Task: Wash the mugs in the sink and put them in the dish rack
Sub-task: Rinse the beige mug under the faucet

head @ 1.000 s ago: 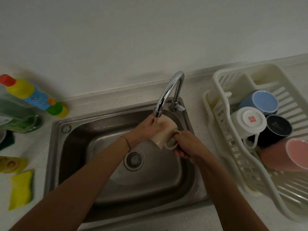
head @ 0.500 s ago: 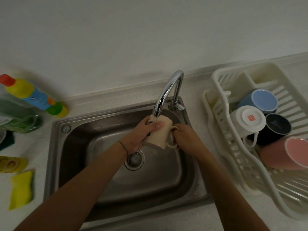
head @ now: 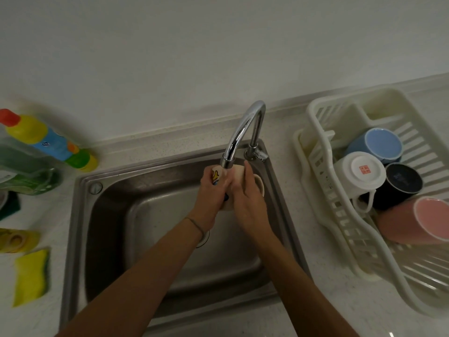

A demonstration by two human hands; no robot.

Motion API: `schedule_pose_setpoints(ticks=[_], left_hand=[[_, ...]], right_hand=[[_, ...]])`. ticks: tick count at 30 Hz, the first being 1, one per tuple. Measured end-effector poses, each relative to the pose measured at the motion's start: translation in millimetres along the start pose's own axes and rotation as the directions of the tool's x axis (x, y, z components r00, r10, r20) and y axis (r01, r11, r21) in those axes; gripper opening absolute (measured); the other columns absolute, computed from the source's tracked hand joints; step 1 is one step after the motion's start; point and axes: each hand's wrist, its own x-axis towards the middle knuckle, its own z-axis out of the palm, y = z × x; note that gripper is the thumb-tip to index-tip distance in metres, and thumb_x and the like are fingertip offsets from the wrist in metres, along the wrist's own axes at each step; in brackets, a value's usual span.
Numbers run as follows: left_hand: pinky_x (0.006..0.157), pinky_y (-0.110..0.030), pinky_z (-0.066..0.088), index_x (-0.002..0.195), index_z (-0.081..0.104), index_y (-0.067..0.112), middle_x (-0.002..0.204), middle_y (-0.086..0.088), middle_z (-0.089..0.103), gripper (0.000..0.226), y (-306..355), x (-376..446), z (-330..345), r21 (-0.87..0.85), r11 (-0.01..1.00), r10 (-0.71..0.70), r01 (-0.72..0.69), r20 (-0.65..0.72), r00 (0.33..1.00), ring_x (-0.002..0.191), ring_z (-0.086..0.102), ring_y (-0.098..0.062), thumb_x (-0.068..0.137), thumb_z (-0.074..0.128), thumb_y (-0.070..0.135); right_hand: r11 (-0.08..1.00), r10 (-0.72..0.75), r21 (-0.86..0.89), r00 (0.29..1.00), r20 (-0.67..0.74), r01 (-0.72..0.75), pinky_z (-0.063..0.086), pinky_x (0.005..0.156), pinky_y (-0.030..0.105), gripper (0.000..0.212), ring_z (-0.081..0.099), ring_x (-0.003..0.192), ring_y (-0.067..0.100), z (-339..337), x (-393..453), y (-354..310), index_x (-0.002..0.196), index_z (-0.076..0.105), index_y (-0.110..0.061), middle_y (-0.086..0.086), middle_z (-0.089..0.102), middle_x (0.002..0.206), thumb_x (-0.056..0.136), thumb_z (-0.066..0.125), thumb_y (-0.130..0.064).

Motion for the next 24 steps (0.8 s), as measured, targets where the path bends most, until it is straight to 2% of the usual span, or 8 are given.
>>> schedule_pose_setpoints(ticks=[5,8,11,14,18,20,22,24], left_hand=[[0.062,-0.006,0.045,0.113,0.052,0.016,0.100,-0.001,0.057,0.024,4,-3,8,0.103,0.994,0.044,-0.034,-0.100,0.994,0.087,0.056,-0.011,0.111,0.035,0.033],[0.072,-0.010,0.052,0.126,0.050,0.013,0.107,0.000,0.060,0.027,4,-8,7,0.071,0.993,0.089,-0.090,0.011,0.996,0.092,0.063,-0.008,0.103,0.057,0.026],[0.073,-0.012,0.054,0.132,0.047,0.009,0.109,-0.004,0.061,0.039,3,-10,6,0.051,0.991,0.123,-0.125,0.032,0.992,0.088,0.066,-0.003,0.099,0.065,0.020],[0.068,-0.014,0.052,0.111,0.053,0.015,0.100,-0.004,0.059,0.013,5,-6,6,0.102,0.986,0.142,-0.134,-0.072,0.987,0.090,0.061,-0.017,0.108,0.047,0.027],[0.065,-0.023,0.058,0.101,0.058,0.024,0.096,-0.004,0.068,0.030,13,-2,10,0.016,1.000,0.006,-0.004,-0.117,0.993,0.082,0.070,-0.013,0.111,0.033,0.039],[0.075,-0.026,0.060,0.109,0.056,0.024,0.106,-0.008,0.068,0.022,12,-4,13,0.038,0.998,0.051,-0.049,-0.048,0.998,0.091,0.070,-0.015,0.107,0.046,0.043],[0.088,-0.033,0.060,0.118,0.055,0.020,0.113,-0.010,0.068,0.043,9,-8,14,0.075,0.990,0.115,-0.118,0.047,0.992,0.103,0.070,-0.021,0.092,0.064,0.053],[0.089,-0.040,0.060,0.115,0.053,0.016,0.107,-0.011,0.067,0.043,12,-7,15,0.067,0.990,0.119,-0.124,0.073,0.990,0.102,0.069,-0.025,0.092,0.069,0.049]], right_hand=[[0.997,0.038,0.073,0.994,-0.101,-0.031,0.041,0.072,0.009,0.049,0.047,0.113,0.004,7,12,5,0.158,0.025,-0.029,0.000,0.046,0.145,0.110,0.028,-0.037],[0.992,0.059,0.122,0.988,-0.142,-0.042,0.058,0.087,0.033,0.047,0.061,0.112,0.014,11,18,7,0.150,0.040,-0.029,0.001,0.058,0.135,0.108,0.028,-0.047],[0.986,0.099,0.148,0.984,-0.148,-0.077,0.057,0.091,0.046,0.047,0.064,0.108,0.016,14,24,5,0.138,0.050,-0.032,-0.001,0.064,0.123,0.103,0.029,-0.054],[0.980,0.091,0.191,0.984,-0.150,-0.061,0.058,0.083,0.039,0.037,0.064,0.102,0.017,14,24,5,0.129,0.053,-0.031,-0.002,0.063,0.113,0.105,0.033,-0.050],[0.952,0.126,0.297,0.982,-0.142,-0.079,0.052,0.064,0.017,0.028,0.065,0.093,0.011,11,23,5,0.120,0.055,-0.027,-0.004,0.063,0.104,0.107,0.037,-0.044],[0.918,0.184,0.377,0.975,-0.121,-0.126,0.052,0.065,0.016,0.035,0.067,0.094,0.009,7,23,2,0.122,0.059,-0.026,-0.004,0.066,0.106,0.106,0.037,-0.048],[0.894,0.212,0.420,0.972,-0.099,-0.152,0.051,0.068,0.016,0.040,0.066,0.095,0.005,2,26,1,0.123,0.061,-0.024,-0.005,0.067,0.108,0.106,0.036,-0.050],[0.900,0.201,0.410,0.976,-0.088,-0.148,0.049,0.069,0.015,0.041,0.065,0.098,0.004,1,25,0,0.126,0.061,-0.023,-0.005,0.067,0.111,0.106,0.036,-0.050]])
